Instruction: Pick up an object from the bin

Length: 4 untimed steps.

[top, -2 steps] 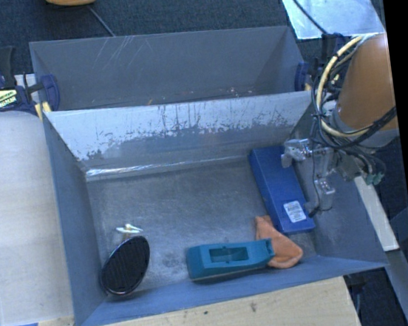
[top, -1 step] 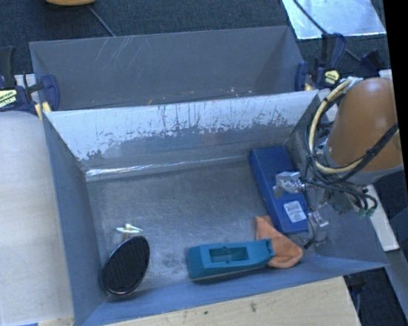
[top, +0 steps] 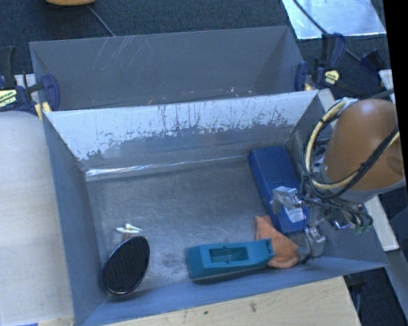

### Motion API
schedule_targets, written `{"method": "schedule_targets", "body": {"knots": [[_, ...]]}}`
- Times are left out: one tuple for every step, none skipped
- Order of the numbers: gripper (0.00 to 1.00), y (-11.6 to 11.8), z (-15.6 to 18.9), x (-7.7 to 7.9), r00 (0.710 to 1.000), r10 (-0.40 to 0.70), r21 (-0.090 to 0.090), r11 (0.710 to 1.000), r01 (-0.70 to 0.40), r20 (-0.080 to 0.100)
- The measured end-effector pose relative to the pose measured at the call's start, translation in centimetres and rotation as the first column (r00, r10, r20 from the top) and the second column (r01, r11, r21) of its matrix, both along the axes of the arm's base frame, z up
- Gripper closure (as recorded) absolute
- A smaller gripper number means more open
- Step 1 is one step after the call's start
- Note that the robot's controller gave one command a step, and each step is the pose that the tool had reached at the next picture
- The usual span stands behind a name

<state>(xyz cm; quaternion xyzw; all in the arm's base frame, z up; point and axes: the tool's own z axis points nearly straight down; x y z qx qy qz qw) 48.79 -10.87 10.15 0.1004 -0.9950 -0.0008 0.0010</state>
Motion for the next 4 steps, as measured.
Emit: {"method": "schedule_targets", "body": {"knots": [[1.00, 0.9, -2.7, 1.0, 0.999, 0.054, -0.002, 0.999, -0.054, -0.001], [1.00, 0.9, -2.7, 1.0, 0.998, 0.055, -0.002, 0.998, -0.055, -0.001], [1.00, -0.4, 8.9, 2.7, 0.995, 0.098, -0.002, 0.995, -0.098, 0.006], [0.00, -0.4, 8.9, 2.7, 0.995, 0.097, -0.001, 0.995, -0.097, 0.006]]}}
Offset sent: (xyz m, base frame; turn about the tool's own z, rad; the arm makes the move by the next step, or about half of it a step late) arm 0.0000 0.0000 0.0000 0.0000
